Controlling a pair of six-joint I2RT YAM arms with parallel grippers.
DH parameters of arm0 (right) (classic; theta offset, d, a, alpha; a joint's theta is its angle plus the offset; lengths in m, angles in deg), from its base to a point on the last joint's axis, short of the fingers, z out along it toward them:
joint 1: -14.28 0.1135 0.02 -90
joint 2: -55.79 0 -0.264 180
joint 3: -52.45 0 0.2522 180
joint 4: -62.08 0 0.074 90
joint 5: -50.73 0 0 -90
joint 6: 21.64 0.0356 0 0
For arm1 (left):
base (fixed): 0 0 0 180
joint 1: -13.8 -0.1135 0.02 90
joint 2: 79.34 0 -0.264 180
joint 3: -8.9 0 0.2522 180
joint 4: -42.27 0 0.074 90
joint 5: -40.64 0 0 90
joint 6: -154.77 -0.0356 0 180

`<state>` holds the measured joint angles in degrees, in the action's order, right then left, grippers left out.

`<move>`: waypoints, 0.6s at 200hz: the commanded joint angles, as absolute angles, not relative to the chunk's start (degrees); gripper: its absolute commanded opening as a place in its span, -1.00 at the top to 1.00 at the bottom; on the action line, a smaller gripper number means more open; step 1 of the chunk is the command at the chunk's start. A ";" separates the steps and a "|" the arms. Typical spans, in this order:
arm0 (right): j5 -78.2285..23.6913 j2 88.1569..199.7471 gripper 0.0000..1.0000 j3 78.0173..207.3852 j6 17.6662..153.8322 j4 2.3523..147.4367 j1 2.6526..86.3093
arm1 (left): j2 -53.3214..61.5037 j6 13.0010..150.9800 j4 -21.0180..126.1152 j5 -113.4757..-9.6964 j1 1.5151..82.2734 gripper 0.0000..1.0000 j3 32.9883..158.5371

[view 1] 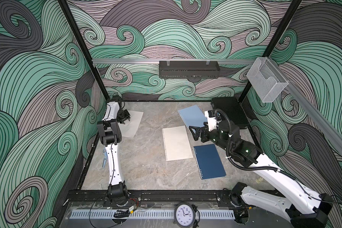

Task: Tear off pages from different notebooks
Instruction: Move the paper to the corner of the board.

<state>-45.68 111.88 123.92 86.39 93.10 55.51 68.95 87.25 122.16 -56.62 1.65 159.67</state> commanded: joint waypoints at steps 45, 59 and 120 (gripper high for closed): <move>-50.25 110.48 -0.99 124.17 87.17 96.15 55.24 | 75.01 86.06 119.13 -61.29 -3.19 0.15 159.60; -50.34 111.14 -1.00 124.48 87.41 96.10 55.15 | 75.04 86.26 118.92 -61.75 -3.85 0.15 159.72; -48.42 114.31 -0.99 125.54 87.69 95.09 54.68 | 73.94 88.39 119.45 -61.76 -5.42 0.15 158.43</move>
<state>-48.70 113.76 123.97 86.93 95.44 55.07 69.82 87.32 118.77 -64.14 -4.20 160.54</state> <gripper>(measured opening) 0.997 0.424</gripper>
